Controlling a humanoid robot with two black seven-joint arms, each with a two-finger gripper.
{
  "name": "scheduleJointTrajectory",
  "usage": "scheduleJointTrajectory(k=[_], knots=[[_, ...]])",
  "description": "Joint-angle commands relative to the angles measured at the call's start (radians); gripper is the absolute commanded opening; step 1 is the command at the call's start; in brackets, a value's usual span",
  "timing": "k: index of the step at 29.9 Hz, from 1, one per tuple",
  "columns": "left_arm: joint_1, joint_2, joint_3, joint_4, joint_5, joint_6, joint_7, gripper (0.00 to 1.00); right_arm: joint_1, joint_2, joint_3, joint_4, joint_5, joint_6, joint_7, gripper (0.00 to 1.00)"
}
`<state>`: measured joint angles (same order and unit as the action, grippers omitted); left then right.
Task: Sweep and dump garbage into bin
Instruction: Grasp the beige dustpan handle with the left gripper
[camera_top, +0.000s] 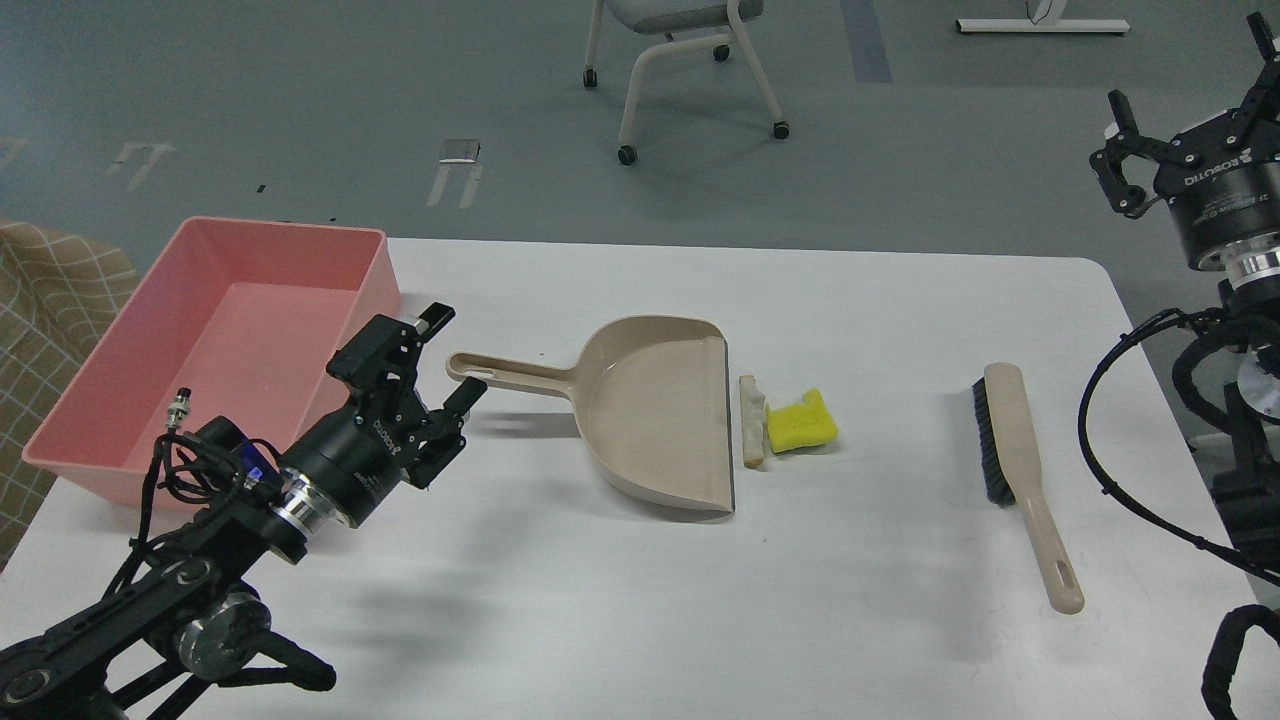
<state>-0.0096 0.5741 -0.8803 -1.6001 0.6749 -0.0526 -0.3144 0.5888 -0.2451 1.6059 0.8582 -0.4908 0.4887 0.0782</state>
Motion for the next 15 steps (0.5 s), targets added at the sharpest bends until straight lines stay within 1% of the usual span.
scheduleJointTrajectory(k=[1,5,10,15], knots=[[0.006,-0.037,0.007,0.029,0.011,0.004,0.0,0.92,-0.017,-0.008,0.002,0.01,0.0,0.0,0.0,1.0],[-0.001,-0.037,0.033,0.045,0.037,0.004,0.0,0.92,-0.029,-0.016,0.005,0.025,0.0,0.0,0.0,1.0],[-0.001,-0.04,0.035,0.062,0.058,0.004,0.0,0.92,-0.038,-0.02,0.006,0.025,0.0,0.0,0.0,1.0],[-0.041,-0.065,0.072,0.127,0.075,0.004,0.0,0.91,-0.04,-0.019,0.008,0.027,0.0,0.0,0.0,1.0]])
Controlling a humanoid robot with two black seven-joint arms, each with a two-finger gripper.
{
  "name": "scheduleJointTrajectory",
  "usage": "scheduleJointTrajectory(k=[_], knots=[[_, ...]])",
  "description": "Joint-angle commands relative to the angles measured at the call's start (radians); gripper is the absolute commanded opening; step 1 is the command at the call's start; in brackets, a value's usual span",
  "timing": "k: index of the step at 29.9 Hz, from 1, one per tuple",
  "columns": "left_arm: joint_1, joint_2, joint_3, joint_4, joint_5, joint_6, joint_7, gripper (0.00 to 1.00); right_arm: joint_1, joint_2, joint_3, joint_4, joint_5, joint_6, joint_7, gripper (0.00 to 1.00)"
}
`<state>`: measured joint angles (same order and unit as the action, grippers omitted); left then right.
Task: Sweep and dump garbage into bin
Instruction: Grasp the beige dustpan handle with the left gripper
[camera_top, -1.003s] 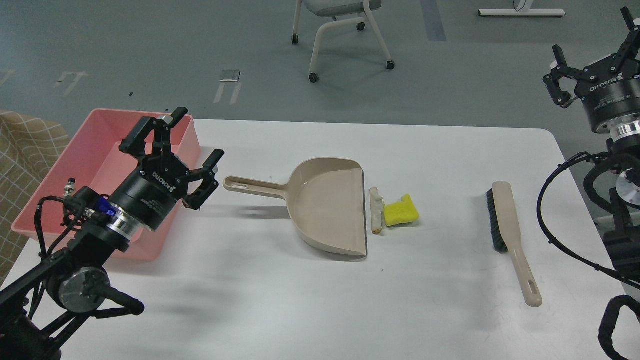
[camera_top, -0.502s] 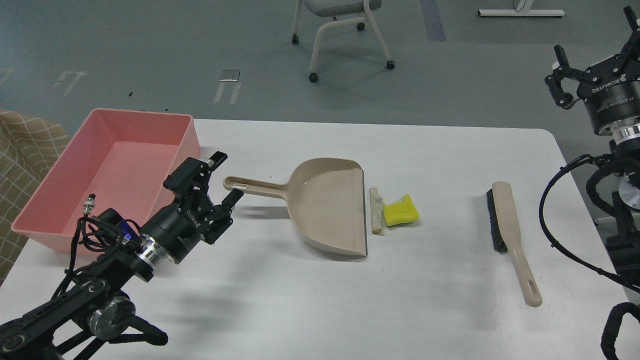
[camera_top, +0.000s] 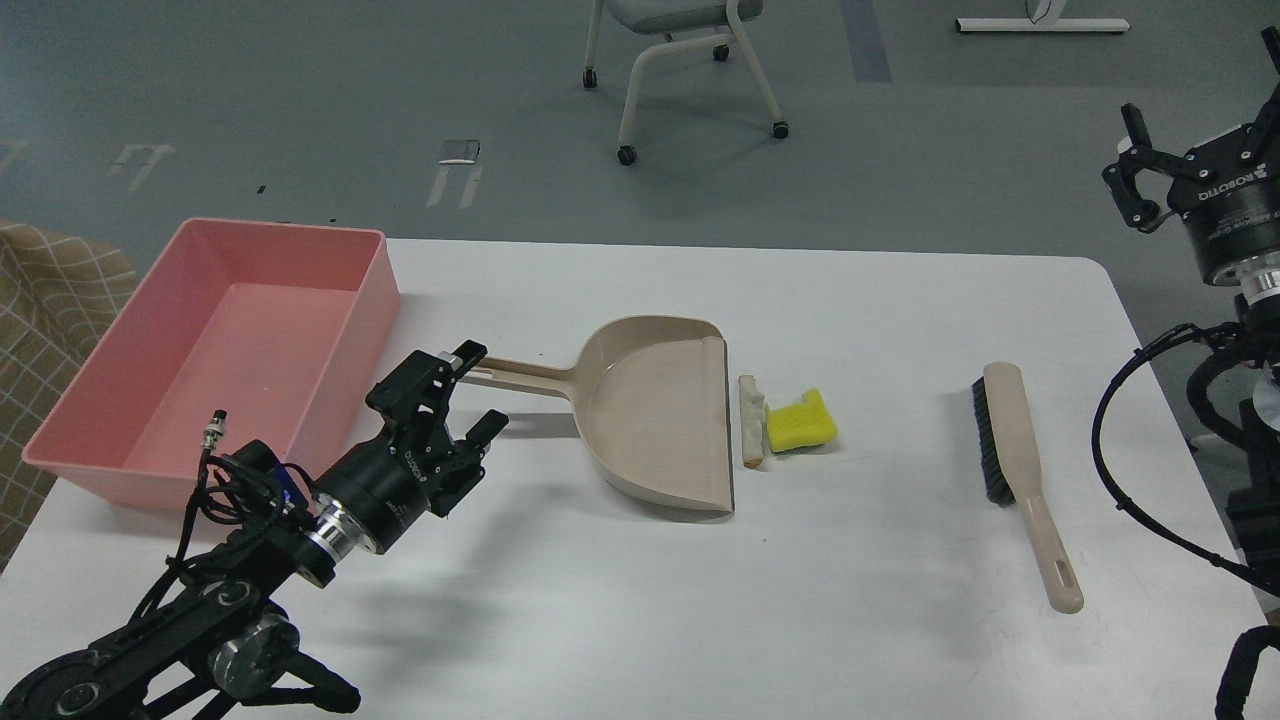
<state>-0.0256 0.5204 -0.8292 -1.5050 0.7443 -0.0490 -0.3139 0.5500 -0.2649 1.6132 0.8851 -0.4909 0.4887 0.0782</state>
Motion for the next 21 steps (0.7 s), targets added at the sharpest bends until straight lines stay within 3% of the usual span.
scheduleJointTrajectory(k=[1,2,5,21], knots=[[-0.039,-0.014,0.024,0.052,0.006,0.0,-0.001,0.86,-0.001,0.001,0.001,0.0,0.0,0.0,0.0,1.0],[-0.039,-0.014,0.024,0.052,0.006,0.0,-0.001,0.86,-0.001,0.001,0.001,0.0,0.0,0.0,0.0,1.0],[-0.08,-0.049,0.032,0.124,0.006,0.0,-0.002,0.72,-0.001,0.001,0.001,0.0,0.0,0.0,0.0,1.0],[-0.154,-0.1,0.07,0.278,0.004,-0.003,-0.004,0.73,-0.005,0.001,0.001,0.0,0.0,0.0,0.002,1.0]])
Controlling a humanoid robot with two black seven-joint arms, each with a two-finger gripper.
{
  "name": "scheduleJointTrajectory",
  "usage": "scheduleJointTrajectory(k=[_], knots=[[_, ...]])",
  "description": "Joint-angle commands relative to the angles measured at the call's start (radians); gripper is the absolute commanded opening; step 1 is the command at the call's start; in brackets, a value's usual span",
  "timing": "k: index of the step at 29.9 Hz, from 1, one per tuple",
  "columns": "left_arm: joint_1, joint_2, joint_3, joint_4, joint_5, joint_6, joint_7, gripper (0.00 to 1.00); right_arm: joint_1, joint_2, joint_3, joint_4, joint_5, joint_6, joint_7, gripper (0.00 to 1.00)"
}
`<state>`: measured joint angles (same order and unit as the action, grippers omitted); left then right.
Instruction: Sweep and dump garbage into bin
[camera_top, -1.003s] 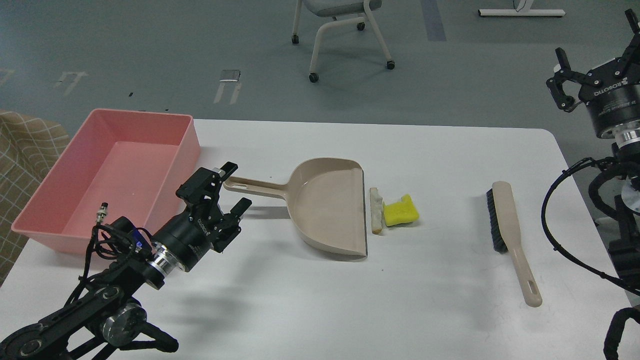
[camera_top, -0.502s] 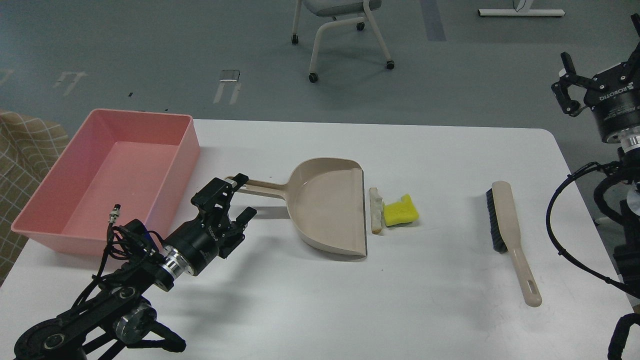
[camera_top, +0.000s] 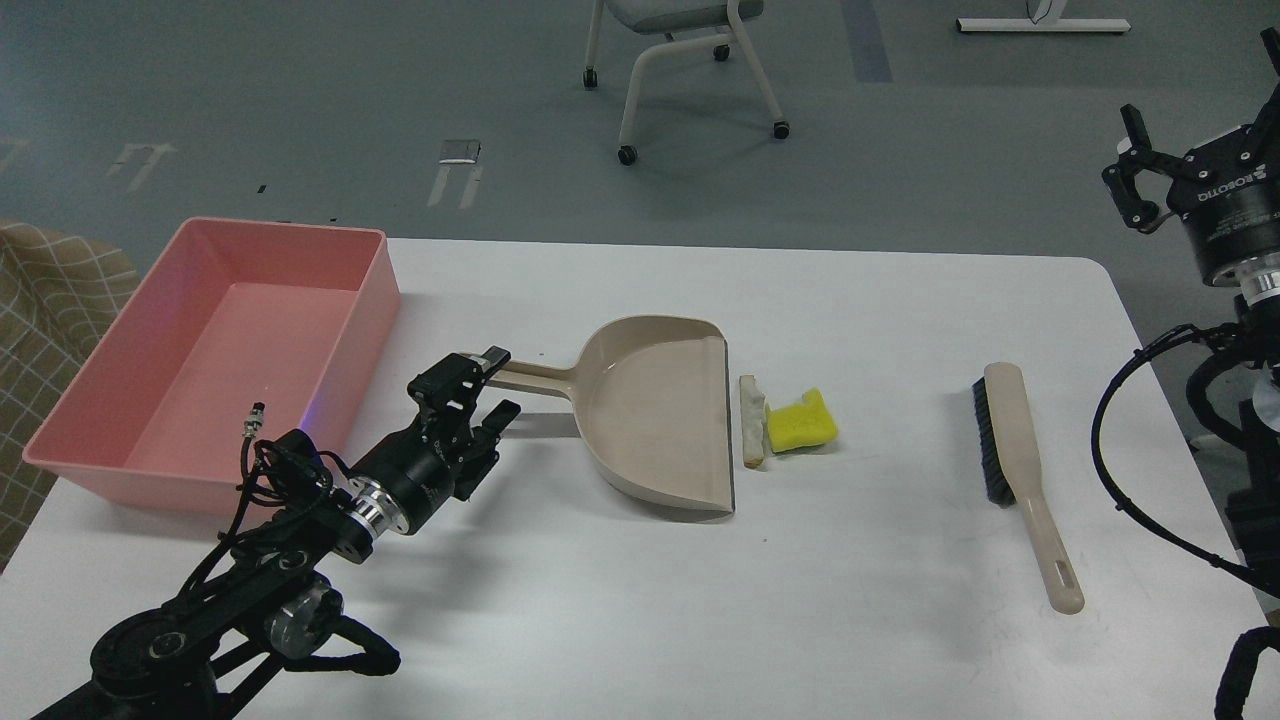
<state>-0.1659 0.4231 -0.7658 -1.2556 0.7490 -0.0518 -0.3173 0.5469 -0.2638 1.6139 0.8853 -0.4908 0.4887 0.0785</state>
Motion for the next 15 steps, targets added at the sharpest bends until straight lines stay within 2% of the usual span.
scheduleJointTrajectory(k=[1,12,15], knots=[[-0.018,-0.006,0.006,0.033,0.0,0.0,0.0,0.73,-0.002,0.0,0.0,0.0,0.0,0.0,0.0,1.0],[-0.07,-0.027,0.008,0.131,0.0,-0.007,-0.002,0.73,-0.004,0.002,0.0,0.0,0.0,0.0,0.001,1.0],[-0.084,-0.038,0.008,0.143,0.0,-0.007,-0.006,0.64,-0.004,0.002,0.0,0.0,0.0,0.0,0.001,1.0]])
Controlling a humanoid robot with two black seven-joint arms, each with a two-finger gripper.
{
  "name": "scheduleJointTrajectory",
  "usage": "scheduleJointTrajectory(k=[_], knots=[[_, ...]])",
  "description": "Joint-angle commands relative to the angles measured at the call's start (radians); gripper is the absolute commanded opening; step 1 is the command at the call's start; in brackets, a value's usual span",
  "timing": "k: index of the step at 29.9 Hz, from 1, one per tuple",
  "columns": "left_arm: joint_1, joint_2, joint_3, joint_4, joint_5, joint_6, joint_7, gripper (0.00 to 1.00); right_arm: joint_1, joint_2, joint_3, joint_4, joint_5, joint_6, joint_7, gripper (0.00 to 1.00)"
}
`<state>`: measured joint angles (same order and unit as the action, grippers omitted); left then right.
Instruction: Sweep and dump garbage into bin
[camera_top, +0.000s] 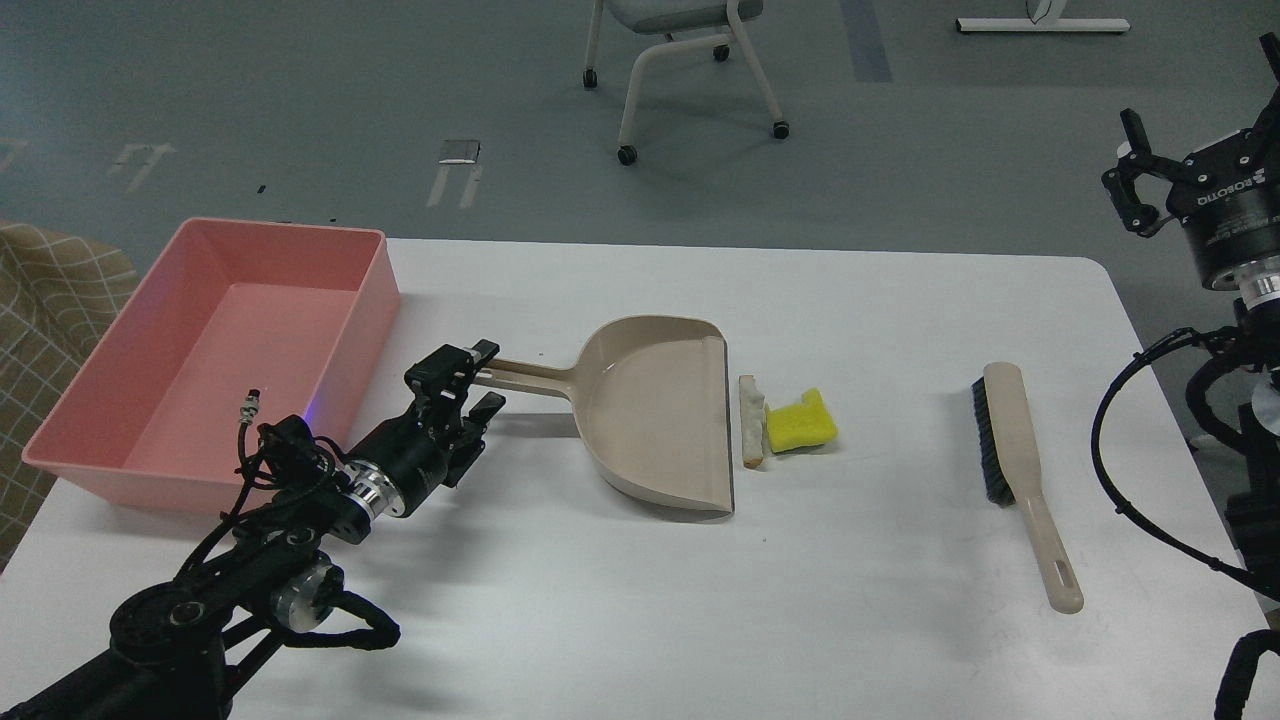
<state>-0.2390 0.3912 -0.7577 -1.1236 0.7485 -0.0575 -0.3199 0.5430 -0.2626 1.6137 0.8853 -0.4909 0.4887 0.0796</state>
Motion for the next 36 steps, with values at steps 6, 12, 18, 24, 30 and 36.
scheduleJointTrajectory(k=[6,12,18,24,30,36], knots=[[-0.017,-0.008,0.029,0.01,0.0,0.004,-0.008,0.41,-0.001,0.0,0.0,0.0,0.0,0.0,0.0,1.0],[-0.023,-0.005,0.031,0.01,0.0,0.01,-0.01,0.3,-0.008,0.0,0.0,0.0,0.0,0.0,0.0,1.0],[-0.037,0.003,0.044,0.011,0.002,0.012,-0.013,0.23,-0.012,0.0,0.0,0.001,0.0,0.0,0.0,1.0],[-0.051,0.003,0.075,0.011,0.026,0.021,-0.027,0.17,-0.015,-0.046,-0.023,0.003,-0.049,0.0,-0.003,1.0],[-0.054,0.015,0.086,0.001,0.152,0.022,-0.056,0.16,-0.043,-0.167,-0.067,0.055,-0.262,0.0,-0.001,1.0],[-0.059,0.049,0.086,-0.007,0.161,0.021,-0.057,0.16,-0.188,-0.444,-0.118,0.243,-0.395,0.0,0.0,1.0]])
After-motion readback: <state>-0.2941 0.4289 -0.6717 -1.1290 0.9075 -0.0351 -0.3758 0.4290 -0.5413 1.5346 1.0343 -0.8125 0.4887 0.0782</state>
